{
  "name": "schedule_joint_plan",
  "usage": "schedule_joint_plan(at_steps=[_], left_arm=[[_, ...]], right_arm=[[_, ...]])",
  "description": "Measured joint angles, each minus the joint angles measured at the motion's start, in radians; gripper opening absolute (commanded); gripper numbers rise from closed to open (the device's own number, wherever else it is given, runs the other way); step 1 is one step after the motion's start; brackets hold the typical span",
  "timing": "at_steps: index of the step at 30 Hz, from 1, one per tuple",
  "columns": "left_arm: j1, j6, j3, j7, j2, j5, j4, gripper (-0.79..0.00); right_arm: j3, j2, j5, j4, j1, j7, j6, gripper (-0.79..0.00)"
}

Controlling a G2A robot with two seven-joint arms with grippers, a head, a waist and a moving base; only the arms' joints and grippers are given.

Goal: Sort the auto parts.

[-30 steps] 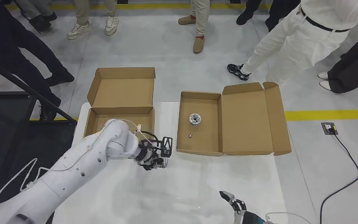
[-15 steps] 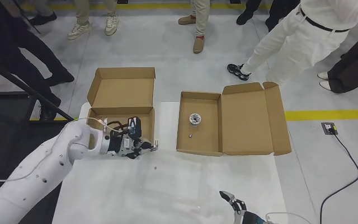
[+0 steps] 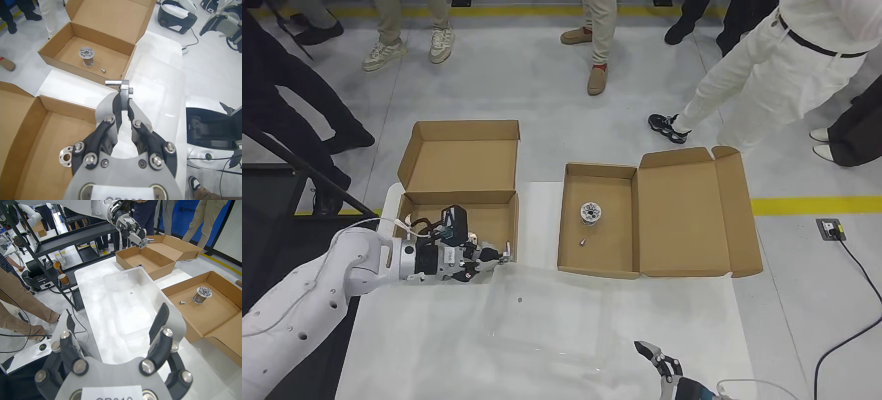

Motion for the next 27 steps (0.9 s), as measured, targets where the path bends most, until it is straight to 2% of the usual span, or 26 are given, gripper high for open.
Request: schedule_joint_plan(at_steps=[3,9,17,23,27], left_arm=[[0.009,0.009,-0.005,0.007,0.000,-0.013,0.000,-0.785],[0.050,-0.001,-0.055,0.113,0.007,-0.119,0.024,-0.785],[0.098,0.000,-0.065,0.220,0.041,-0.309,0.066,-0.785],[0.114,0.000,-0.038,0.160,0.071,-0.515,0.082,-0.785],[0.104,0.000,-0.023,0.028,0.084,-0.681,0.109,-0.785]], right_arm=[[0.000,0.000,0.000,0.000,0.000,0.000,0.000,0.000],[0.000,0.000,0.000,0.000,0.000,0.000,0.000,0.000],[0.000,0.000,0.000,0.000,0.000,0.000,0.000,0.000],[0.000,0.000,0.000,0.000,0.000,0.000,0.000,0.000],[0.000,0.000,0.000,0.000,0.000,0.000,0.000,0.000]])
